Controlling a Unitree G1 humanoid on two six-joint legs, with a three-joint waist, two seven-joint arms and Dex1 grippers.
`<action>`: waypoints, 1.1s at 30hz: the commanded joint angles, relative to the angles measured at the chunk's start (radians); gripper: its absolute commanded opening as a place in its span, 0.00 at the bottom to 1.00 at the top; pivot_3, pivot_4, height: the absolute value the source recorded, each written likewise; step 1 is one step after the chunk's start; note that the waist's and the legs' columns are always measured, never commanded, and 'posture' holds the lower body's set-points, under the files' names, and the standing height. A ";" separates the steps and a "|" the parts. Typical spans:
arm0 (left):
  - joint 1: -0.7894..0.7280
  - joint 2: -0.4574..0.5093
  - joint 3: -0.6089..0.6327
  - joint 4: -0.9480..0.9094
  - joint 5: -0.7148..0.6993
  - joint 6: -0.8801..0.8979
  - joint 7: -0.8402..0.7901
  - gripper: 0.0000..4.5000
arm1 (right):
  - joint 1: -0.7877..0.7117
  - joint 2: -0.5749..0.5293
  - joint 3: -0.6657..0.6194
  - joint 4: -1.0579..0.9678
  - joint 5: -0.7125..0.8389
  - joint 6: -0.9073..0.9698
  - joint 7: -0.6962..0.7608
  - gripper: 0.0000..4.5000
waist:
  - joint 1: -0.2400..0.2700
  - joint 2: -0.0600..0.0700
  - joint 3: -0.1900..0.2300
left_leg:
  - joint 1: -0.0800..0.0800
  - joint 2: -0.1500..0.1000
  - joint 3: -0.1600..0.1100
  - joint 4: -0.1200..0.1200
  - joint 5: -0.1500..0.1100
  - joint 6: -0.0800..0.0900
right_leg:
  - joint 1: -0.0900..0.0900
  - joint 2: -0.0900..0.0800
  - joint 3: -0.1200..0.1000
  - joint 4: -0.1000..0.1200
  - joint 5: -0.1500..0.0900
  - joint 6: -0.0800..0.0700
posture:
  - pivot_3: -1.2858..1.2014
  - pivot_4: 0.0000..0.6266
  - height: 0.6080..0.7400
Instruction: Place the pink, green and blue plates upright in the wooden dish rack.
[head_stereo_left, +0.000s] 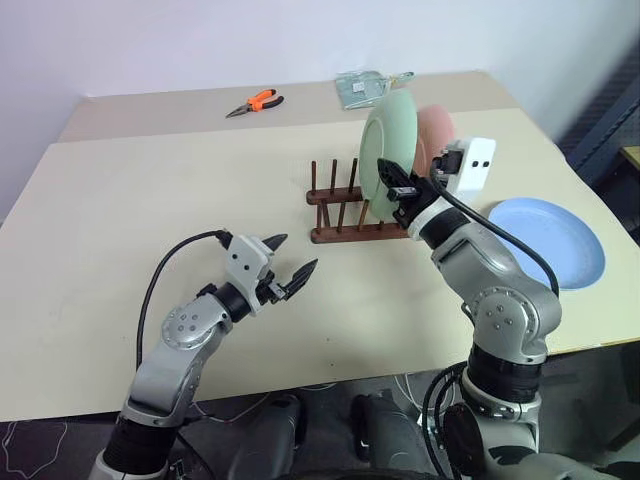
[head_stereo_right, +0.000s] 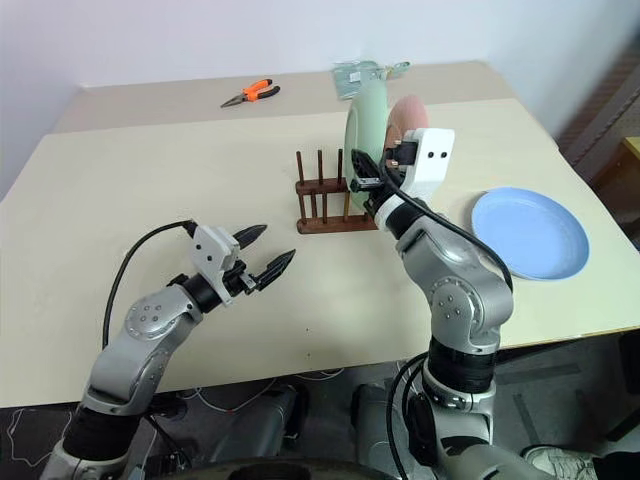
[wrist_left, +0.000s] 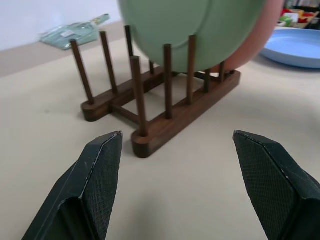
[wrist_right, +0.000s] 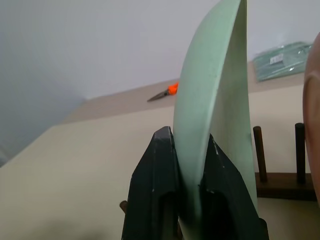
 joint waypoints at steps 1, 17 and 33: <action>-0.010 -0.005 0.002 -0.037 0.010 -0.014 0.001 0.82 | -0.037 -0.020 0.003 -0.005 0.019 0.000 0.010 0.36 | 0.000 0.000 0.000 | 0.000 0.000 0.000 0.000 0.000 0.000 | 0.000 0.000 0.000 0.000 0.000 0.000 | 0.52 0.24 0.91; -0.015 -0.024 0.007 -0.023 0.022 -0.018 -0.005 0.82 | -0.135 -0.305 0.136 -0.011 -0.230 -0.289 0.181 0.99 | 0.000 0.001 0.000 | 0.000 0.000 0.000 0.000 0.000 0.000 | 0.000 0.000 -0.001 -0.001 0.000 0.000 | 0.52 0.24 0.91; -0.078 -0.014 -0.001 0.060 0.016 -0.052 -0.080 0.82 | 0.279 -0.638 -0.160 0.185 -0.296 -0.300 0.337 0.99 | -0.001 0.002 0.000 | -0.001 0.000 0.000 0.001 -0.002 0.005 | 0.005 -0.001 -0.001 -0.009 0.001 0.003 | 0.52 0.24 0.91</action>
